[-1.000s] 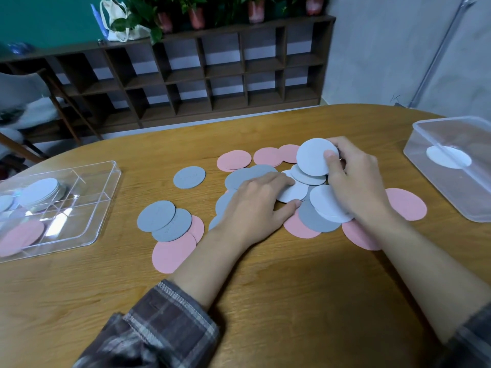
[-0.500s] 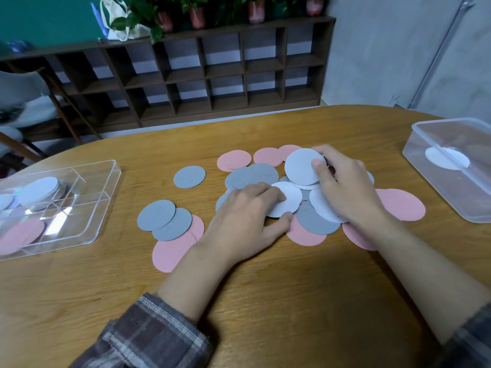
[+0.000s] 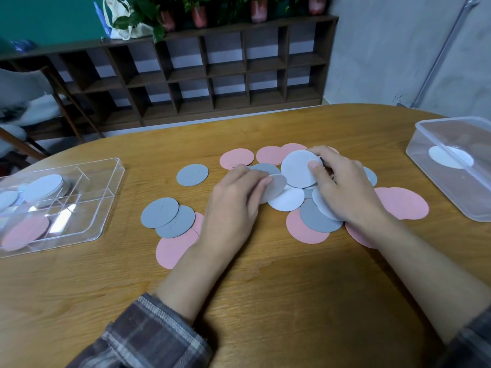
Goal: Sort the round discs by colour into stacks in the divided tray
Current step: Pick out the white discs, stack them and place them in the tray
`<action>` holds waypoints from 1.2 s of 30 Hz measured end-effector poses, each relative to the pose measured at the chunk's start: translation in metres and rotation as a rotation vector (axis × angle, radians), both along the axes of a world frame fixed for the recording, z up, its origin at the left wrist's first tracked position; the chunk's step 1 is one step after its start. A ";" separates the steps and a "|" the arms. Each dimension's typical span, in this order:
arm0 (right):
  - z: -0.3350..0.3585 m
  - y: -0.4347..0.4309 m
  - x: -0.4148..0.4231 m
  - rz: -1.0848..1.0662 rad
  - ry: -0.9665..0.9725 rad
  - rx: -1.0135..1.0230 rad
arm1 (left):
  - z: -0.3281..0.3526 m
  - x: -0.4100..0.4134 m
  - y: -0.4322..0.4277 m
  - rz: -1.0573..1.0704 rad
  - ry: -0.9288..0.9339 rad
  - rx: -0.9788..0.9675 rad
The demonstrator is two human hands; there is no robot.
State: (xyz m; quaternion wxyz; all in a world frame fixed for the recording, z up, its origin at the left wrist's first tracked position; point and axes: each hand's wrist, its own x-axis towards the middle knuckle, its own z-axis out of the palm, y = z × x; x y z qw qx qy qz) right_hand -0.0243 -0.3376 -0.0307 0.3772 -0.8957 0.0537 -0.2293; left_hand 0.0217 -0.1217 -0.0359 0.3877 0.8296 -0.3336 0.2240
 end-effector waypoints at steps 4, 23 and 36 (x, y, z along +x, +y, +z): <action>0.004 0.007 -0.004 0.069 -0.011 0.079 | 0.005 -0.001 0.000 0.008 0.114 -0.147; 0.009 0.023 -0.011 0.312 0.107 0.212 | 0.004 -0.006 -0.007 0.035 0.463 -0.341; 0.002 -0.006 0.003 0.013 -0.010 0.021 | -0.009 -0.006 -0.011 -0.089 0.184 0.260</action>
